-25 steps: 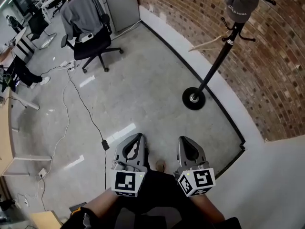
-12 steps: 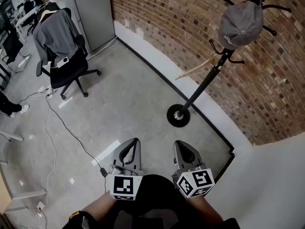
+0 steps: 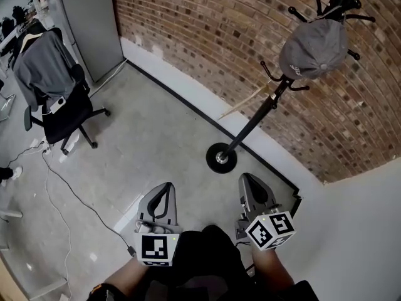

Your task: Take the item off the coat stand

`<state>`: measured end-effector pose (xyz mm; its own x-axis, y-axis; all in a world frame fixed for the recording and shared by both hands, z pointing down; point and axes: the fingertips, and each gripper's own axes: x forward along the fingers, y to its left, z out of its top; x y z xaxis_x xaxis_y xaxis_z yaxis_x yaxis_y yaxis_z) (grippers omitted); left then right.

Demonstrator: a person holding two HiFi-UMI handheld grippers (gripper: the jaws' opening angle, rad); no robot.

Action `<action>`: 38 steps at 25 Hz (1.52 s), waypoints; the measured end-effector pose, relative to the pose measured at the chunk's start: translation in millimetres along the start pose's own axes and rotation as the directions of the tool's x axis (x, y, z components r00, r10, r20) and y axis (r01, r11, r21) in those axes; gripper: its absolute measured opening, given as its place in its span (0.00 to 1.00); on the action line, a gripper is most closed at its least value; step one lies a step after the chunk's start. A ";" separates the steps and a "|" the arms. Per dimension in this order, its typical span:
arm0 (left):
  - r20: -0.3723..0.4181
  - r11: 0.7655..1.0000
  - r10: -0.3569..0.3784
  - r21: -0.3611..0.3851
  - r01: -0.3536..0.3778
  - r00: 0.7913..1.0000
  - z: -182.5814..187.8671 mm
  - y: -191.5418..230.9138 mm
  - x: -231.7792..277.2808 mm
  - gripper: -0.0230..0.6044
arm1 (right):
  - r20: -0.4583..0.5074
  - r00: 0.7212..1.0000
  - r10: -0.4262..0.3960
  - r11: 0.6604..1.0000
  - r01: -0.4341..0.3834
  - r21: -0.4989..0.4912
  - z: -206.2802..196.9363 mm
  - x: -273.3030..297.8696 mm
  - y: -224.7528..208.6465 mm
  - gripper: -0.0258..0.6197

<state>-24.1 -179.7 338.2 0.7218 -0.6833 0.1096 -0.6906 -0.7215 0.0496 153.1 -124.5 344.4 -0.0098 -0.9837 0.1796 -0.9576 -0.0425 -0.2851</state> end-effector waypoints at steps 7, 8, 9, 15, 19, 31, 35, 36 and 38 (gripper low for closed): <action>-0.007 1.000 -0.004 0.006 0.004 1.000 7.5 -13.7 55.7 0.08 | 0.067 0.998 -0.003 1.000 0.001 0.031 35.1 25.9 -59.7 0.06; -0.004 1.000 0.001 0.009 -0.001 1.000 11.1 -18.3 66.9 0.08 | 0.075 0.997 0.008 1.000 -0.010 0.030 42.2 30.1 -70.4 0.06; 0.000 1.000 0.007 0.010 -0.007 1.000 15.6 -23.7 78.7 0.08 | 0.081 0.997 0.019 0.999 -0.022 0.031 49.5 34.4 -82.3 0.06; 0.014 0.999 0.026 0.036 -0.027 1.000 38.7 -64.7 151.3 0.08 | 0.156 0.968 0.198 0.976 -0.209 0.055 106.7 69.1 -154.0 0.06; 0.039 0.999 0.030 0.039 -0.031 0.999 54.0 -93.8 193.8 0.08 | 0.169 0.941 0.293 0.953 -0.301 0.022 139.6 90.7 -196.7 0.07; 0.016 0.993 0.083 0.082 -0.084 0.996 66.1 -137.3 250.6 0.08 | 0.229 0.837 0.498 0.862 -0.506 -0.026 205.7 142.7 -275.0 0.30; -0.038 0.991 0.109 0.083 -0.106 0.993 53.5 -136.5 249.7 0.08 | 0.258 0.810 0.527 0.842 -0.539 -0.028 212.9 151.6 -285.3 0.31; -0.037 0.991 0.115 0.080 -0.111 0.993 53.1 -136.5 249.7 0.08 | 0.263 0.802 0.537 0.835 -0.549 -0.030 214.2 152.5 -286.8 0.32; -0.035 0.989 0.122 0.086 -0.118 0.992 52.8 -138.7 250.0 0.08 | 0.276 0.775 0.568 0.813 -0.580 -0.042 218.2 151.7 -287.8 0.32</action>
<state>254.6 -256.3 306.3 0.6305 -0.7617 0.1490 -0.7646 -0.6426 -0.0492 490.1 -299.6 248.3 -0.4715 -0.8353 -0.2829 -0.7854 0.5436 -0.2961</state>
